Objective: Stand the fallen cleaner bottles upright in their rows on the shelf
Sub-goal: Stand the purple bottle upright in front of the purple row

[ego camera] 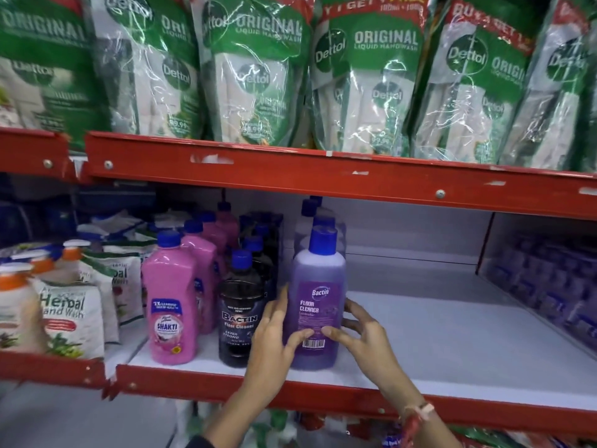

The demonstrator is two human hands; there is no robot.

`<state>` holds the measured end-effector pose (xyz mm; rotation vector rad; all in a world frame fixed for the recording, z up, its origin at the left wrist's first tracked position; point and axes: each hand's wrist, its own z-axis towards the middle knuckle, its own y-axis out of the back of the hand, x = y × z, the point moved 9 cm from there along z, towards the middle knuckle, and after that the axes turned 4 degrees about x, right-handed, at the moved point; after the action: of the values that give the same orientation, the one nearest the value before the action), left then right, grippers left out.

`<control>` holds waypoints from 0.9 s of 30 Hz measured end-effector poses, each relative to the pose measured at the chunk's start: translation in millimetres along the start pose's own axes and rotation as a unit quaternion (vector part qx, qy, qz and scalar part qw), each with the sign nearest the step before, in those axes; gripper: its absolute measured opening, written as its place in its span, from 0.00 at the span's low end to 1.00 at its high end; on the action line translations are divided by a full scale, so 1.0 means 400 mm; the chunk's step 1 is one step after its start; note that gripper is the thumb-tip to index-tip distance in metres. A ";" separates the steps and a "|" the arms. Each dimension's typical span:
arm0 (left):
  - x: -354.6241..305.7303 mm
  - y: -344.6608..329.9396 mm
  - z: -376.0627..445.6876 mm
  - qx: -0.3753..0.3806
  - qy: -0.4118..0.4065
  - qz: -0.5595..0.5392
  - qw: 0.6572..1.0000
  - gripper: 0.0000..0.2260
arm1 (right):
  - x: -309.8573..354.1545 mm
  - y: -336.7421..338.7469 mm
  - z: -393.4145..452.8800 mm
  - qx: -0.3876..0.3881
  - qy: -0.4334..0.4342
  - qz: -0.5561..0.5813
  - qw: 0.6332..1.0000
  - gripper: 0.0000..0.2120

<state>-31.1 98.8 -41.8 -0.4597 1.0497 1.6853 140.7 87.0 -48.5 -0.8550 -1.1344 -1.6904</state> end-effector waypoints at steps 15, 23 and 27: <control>-0.057 0.069 -0.074 -0.103 0.042 -0.053 0.992 0.13 | 0.033 -0.083 -0.076 -0.027 0.027 -0.140 0.989 0.50; -0.026 0.071 -0.042 -0.046 0.033 -0.123 0.991 0.10 | 0.015 -0.077 -0.050 0.035 0.007 -0.036 0.999 0.33; 0.007 0.018 -0.035 0.013 0.075 -0.144 0.987 0.34 | 0.011 -0.059 -0.031 0.091 0.017 -0.041 0.995 0.28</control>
<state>-41.4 88.5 -48.4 -0.6946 1.0564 1.3948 116.3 78.1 -56.4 -0.6718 -1.2941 -1.6320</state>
